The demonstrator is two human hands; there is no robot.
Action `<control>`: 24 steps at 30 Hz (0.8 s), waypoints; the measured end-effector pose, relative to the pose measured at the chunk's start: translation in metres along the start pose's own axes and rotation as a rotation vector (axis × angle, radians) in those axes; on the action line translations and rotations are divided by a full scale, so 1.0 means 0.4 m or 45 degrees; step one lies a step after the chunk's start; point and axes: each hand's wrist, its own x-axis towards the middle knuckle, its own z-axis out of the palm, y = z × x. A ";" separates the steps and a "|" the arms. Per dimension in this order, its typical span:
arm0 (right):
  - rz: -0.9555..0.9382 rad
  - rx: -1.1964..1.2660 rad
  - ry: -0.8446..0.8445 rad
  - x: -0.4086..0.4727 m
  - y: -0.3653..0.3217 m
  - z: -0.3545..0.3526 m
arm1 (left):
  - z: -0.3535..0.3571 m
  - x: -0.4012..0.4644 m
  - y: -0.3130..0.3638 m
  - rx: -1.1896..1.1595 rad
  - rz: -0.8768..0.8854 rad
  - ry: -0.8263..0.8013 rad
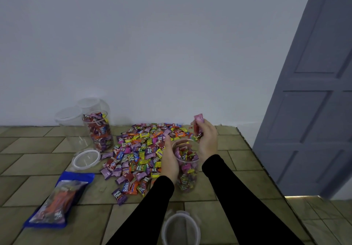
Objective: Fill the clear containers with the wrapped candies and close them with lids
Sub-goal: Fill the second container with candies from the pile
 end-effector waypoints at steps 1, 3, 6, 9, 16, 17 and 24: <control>0.001 -0.003 -0.056 -0.008 -0.004 0.003 | -0.001 0.002 -0.005 -0.024 0.008 0.002; 0.041 0.022 -0.113 -0.017 -0.011 0.005 | -0.001 0.002 -0.005 -0.027 0.022 -0.002; -0.059 -0.015 -0.161 -0.015 -0.013 0.005 | 0.002 0.005 -0.002 -0.069 -0.020 0.030; -0.073 -0.078 -0.160 -0.011 -0.007 0.009 | 0.001 0.006 -0.004 -0.062 -0.017 0.024; -0.170 -0.264 -0.276 -0.023 -0.005 0.014 | 0.000 0.001 0.006 -0.029 -0.050 0.013; -0.187 -0.255 -0.276 -0.024 -0.001 0.014 | -0.001 0.000 0.007 -0.014 -0.045 0.004; -0.175 -0.217 -0.250 -0.025 0.000 0.009 | -0.001 -0.003 0.005 -0.034 -0.012 -0.030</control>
